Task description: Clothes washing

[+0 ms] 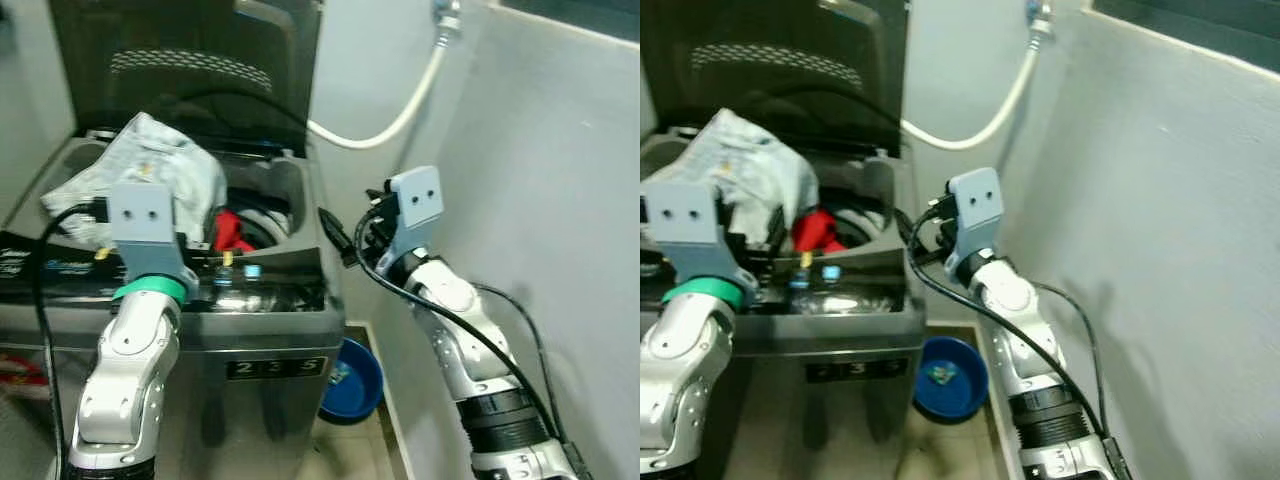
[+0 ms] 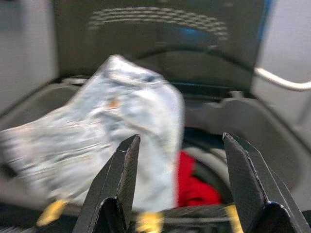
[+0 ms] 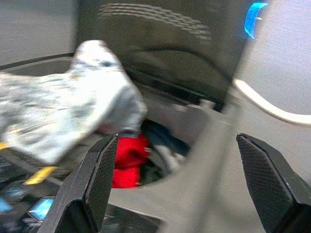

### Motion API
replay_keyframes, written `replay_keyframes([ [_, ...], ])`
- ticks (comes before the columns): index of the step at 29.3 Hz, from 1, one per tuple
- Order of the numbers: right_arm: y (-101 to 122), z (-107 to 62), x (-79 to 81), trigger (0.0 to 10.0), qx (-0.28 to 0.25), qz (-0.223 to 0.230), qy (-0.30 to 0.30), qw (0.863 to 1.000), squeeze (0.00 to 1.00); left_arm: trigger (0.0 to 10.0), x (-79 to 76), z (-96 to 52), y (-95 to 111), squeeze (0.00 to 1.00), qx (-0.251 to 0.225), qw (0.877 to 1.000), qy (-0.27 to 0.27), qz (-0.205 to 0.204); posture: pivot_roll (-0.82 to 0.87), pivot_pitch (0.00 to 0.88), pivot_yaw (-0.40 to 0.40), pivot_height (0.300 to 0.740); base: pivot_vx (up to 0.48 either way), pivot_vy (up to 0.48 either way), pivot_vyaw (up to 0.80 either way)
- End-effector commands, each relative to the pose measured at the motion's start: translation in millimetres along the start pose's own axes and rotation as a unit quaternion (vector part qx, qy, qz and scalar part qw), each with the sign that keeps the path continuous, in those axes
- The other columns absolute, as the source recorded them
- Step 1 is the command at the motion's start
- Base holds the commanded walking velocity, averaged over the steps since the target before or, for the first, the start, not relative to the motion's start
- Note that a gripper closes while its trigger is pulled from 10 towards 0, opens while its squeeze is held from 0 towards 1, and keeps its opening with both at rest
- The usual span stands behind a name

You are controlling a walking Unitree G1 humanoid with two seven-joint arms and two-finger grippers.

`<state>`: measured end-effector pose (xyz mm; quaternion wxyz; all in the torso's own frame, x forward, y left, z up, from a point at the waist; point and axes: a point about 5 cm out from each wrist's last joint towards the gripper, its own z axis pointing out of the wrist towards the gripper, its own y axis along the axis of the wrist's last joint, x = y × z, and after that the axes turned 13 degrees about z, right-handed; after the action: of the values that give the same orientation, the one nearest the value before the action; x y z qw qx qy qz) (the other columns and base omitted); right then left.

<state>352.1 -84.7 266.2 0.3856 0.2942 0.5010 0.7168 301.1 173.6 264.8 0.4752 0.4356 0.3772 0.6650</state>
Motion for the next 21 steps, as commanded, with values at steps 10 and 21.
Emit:
replay_keyframes([
  [10, 3, 0.0, 3.3, 10.0, -0.012, -0.023, 0.004, 1.000, 0.00, 10.0, -6.1, 0.4, -4, 0.00, 0.009, 1.000, -0.012, 0.003, 0.05, 0.022, -0.053, 0.740, 0.000, 0.000, 0.80],
  [21, 3, -3.6, -8.3, 10.0, -0.020, -0.017, -0.034, 0.999, 0.00, 10.0, -12.3, 17.2, -8, 0.00, 0.034, 0.999, -0.014, 0.037, 0.03, 0.033, -0.026, 0.740, 0.000, 0.000, 0.80],
])
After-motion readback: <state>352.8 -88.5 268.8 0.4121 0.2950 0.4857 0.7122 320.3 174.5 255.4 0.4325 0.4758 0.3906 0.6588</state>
